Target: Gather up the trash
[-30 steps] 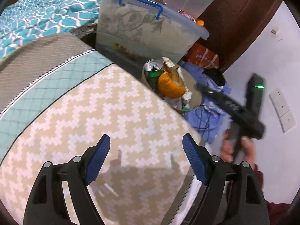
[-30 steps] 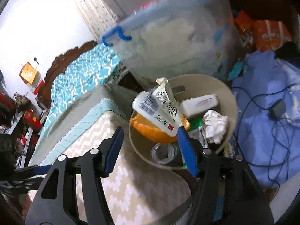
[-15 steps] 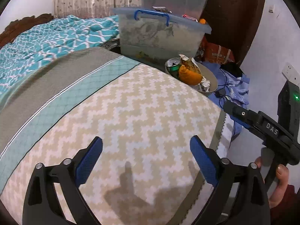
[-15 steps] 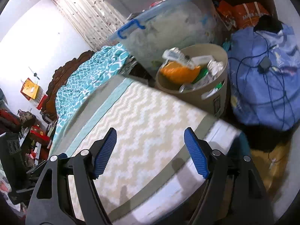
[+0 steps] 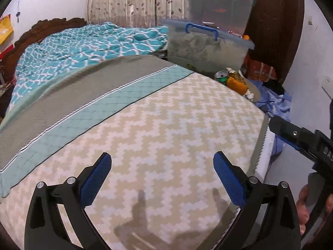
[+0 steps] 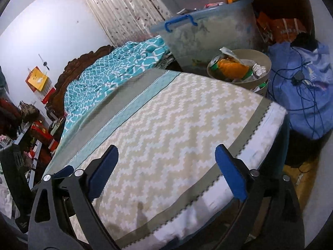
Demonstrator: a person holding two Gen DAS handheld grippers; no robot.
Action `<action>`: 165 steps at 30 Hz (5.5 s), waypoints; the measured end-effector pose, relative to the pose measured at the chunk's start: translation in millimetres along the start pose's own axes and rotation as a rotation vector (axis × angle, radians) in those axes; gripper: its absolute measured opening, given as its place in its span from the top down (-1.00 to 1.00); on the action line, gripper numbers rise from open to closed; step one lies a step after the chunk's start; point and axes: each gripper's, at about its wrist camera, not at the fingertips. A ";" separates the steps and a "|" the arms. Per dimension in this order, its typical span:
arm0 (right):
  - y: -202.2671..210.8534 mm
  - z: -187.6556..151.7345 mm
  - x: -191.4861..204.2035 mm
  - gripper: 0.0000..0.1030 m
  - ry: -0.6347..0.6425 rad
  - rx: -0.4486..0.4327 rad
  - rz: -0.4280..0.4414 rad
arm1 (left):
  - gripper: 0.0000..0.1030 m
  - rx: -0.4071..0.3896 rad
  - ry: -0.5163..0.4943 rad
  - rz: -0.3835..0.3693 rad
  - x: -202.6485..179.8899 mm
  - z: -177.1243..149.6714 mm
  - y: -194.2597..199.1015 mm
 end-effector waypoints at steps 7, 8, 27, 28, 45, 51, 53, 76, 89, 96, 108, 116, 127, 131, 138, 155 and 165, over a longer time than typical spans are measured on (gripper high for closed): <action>0.2 -22.1 19.6 -0.88 -0.007 0.025 -0.009 | -0.83 0.011 0.009 0.034 16.2 -24.8 14.7; 0.3 -24.8 23.2 -0.88 -0.005 0.026 -0.012 | -0.83 0.010 0.014 0.035 19.3 -27.0 16.2; 68.9 -16.0 39.0 -0.93 -0.090 -0.202 -0.118 | -0.83 -0.109 -0.015 0.123 24.3 -22.5 73.0; 78.4 -15.4 41.6 -0.93 -0.072 -0.244 -0.121 | -0.83 -0.126 -0.021 0.118 23.3 -19.7 77.7; 78.8 -33.4 44.4 -0.94 0.000 -0.310 -0.169 | -0.83 -0.224 -0.050 0.146 11.7 3.2 106.6; 68.0 -40.4 53.8 -0.94 0.038 -0.285 -0.150 | -0.83 -0.183 -0.004 0.151 15.2 -7.2 101.9; 64.7 -41.4 57.6 -0.94 0.051 -0.276 -0.147 | -0.83 -0.169 0.007 0.158 15.2 -10.9 100.1; 52.0 -40.2 50.8 -0.94 0.003 -0.236 -0.164 | -0.83 -0.111 -0.039 0.228 8.0 -13.7 89.3; 61.0 -45.9 63.7 -0.94 0.042 -0.264 -0.141 | -0.83 -0.121 -0.027 0.095 25.5 -17.3 90.1; 61.9 -48.8 70.5 -0.94 0.072 -0.264 -0.139 | -0.83 -0.135 -0.022 0.091 27.6 -17.9 92.9; 64.0 -48.8 71.2 -0.94 0.068 -0.270 -0.135 | -0.83 -0.119 -0.027 0.118 26.3 -20.7 92.4; 68.9 -49.2 66.9 -0.94 0.058 -0.283 -0.126 | -0.83 -0.116 -0.033 0.123 21.3 -17.0 92.7; 76.8 -48.2 60.6 -0.94 0.060 -0.301 -0.109 | -0.83 -0.109 -0.060 0.144 5.9 -11.4 92.8; 87.5 -51.0 64.5 -0.94 0.096 -0.349 -0.094 | -0.83 -0.107 -0.063 0.155 0.5 -10.8 93.1; 101.9 -45.3 61.6 -0.94 0.098 -0.405 -0.080 | -0.83 -0.103 -0.047 0.174 -9.5 -9.0 94.1; 91.2 -52.2 90.8 -0.94 0.200 -0.397 -0.045 | -0.83 -0.196 0.096 0.273 29.1 -30.5 129.4; 91.9 -49.1 107.3 -0.94 0.262 -0.448 -0.024 | -0.83 -0.180 0.082 0.295 31.7 -33.7 126.5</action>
Point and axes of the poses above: each gripper's, at about its wrist camera, not at the fingertips, and y roughly against the way its jaws point, x to its left, z to its top, and after that the axes turned 12 degrees about -y, right-handed
